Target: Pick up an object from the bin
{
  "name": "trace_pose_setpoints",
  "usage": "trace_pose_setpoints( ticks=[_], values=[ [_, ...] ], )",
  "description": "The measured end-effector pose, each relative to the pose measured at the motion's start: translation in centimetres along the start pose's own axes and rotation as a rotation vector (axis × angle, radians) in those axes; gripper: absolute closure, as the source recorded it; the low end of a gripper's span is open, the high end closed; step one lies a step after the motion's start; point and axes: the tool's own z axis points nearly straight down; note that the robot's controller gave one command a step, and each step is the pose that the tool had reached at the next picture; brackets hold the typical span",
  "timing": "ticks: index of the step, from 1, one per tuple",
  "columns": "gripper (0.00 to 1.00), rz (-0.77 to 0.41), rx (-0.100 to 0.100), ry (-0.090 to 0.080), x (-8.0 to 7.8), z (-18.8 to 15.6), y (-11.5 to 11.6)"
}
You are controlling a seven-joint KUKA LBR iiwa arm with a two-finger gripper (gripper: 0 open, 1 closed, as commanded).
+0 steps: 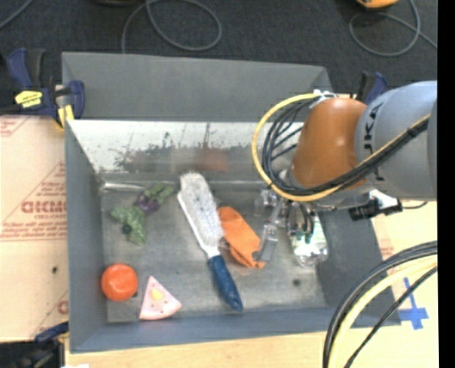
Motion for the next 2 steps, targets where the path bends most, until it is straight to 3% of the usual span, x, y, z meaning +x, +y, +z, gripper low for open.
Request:
trace_pose_setpoints(
  ticks=[1, 2],
  values=[
    [0.0, -0.074, 0.002, 0.004, 0.2, 5.4, 0.0],
    [1.0, 0.012, -0.002, -0.006, 0.1, 7.5, -0.2]
  ],
)
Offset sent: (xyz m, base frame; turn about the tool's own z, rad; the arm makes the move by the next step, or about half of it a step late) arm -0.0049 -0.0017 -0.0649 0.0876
